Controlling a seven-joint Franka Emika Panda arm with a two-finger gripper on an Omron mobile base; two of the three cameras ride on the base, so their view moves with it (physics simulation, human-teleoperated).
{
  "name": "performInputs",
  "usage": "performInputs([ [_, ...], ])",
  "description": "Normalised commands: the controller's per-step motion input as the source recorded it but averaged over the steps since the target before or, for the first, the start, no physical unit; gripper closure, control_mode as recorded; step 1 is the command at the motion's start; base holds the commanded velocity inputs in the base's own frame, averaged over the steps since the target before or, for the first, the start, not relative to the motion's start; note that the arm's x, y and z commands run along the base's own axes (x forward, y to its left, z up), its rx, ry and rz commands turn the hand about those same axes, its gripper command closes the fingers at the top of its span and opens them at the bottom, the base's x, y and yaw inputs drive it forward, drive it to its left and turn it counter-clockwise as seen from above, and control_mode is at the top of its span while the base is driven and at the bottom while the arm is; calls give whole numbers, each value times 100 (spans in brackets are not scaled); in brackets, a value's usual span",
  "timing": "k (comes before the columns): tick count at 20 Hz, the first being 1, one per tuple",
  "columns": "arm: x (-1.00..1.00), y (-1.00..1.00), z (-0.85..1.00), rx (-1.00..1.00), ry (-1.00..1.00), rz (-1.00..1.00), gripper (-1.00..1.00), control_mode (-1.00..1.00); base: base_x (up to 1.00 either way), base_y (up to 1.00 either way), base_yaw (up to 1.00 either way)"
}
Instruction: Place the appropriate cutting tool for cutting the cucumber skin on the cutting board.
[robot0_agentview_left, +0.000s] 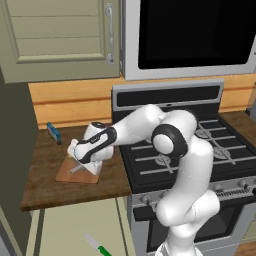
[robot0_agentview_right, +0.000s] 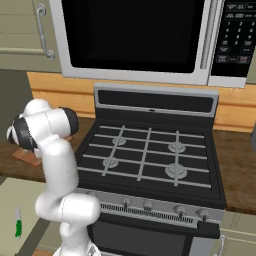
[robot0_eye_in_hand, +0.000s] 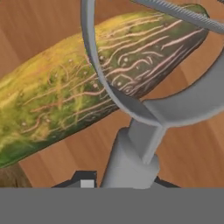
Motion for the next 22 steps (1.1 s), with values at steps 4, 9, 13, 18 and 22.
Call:
performInputs([
  [4, 8, 8, -21, 0, 0, 0, -100, -100, 0, 0, 0],
  [9, -10, 0, 0, 0, 0, 0, -100, -100, 0, 0, 0],
  [13, -16, 0, 12, 0, 0, 0, -100, -100, 0, 0, 0],
  [18, -21, 0, 28, 0, -2, 0, -100, -100, 0, 0, 0],
  [22, -24, -4, 51, 0, -6, 0, -100, -100, 0, 0, 0],
])
